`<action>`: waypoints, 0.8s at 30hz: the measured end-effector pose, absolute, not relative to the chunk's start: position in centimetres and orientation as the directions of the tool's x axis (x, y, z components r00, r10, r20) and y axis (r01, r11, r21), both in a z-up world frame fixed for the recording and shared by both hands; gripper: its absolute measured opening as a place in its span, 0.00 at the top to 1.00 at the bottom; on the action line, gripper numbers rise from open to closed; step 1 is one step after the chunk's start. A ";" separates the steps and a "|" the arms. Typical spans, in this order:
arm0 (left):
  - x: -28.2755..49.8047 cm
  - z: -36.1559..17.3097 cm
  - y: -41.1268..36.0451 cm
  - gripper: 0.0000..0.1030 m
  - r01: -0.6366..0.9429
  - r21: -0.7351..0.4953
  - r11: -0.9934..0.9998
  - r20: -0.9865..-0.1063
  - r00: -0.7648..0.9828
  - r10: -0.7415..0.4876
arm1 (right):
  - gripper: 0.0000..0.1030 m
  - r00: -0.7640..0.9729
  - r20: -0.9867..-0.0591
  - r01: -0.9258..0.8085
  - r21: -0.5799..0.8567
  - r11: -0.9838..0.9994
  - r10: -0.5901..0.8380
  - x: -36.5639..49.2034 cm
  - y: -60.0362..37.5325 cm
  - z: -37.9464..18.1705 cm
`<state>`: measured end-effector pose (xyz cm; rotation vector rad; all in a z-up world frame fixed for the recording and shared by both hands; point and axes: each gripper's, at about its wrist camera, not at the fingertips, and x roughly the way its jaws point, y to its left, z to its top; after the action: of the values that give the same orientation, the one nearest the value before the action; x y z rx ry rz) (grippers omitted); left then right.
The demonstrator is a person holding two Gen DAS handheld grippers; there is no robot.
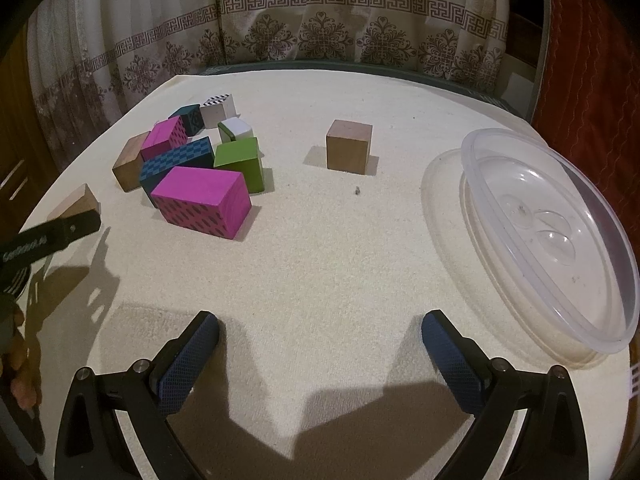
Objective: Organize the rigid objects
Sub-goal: 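Grasp the wood brick with left tool while right tool grasps magenta brick, then carry both held bricks toward the clear plastic tray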
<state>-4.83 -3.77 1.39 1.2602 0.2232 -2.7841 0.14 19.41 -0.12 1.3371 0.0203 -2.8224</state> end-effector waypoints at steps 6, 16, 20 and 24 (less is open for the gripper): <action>-5.9 1.6 -4.5 0.28 0.156 -0.125 -0.980 -0.745 -0.667 -0.011 | 0.00 -0.634 -0.774 0.022 -0.005 -1.000 -0.010 0.1 19.4 -0.1; -6.5 1.5 -4.4 0.38 0.169 -0.091 -0.981 -0.725 -0.687 -0.051 | 0.00 -0.640 -0.768 0.029 -0.004 -1.000 -0.015 0.2 19.3 0.0; -6.3 1.6 -4.3 0.38 0.152 -0.100 -0.983 -0.712 -0.701 -0.036 | 0.00 -0.651 -0.759 0.060 -0.008 -0.998 -0.033 0.4 18.7 0.3; -5.5 2.2 -3.9 0.38 0.145 -0.086 -0.986 -0.682 -0.729 -0.048 | 0.00 -0.666 -0.743 0.115 -0.009 -0.993 -0.070 0.1 17.2 1.2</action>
<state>-5.51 -3.92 2.20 1.1075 0.2029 -2.8212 0.15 17.18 1.17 1.2352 0.0840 -2.7769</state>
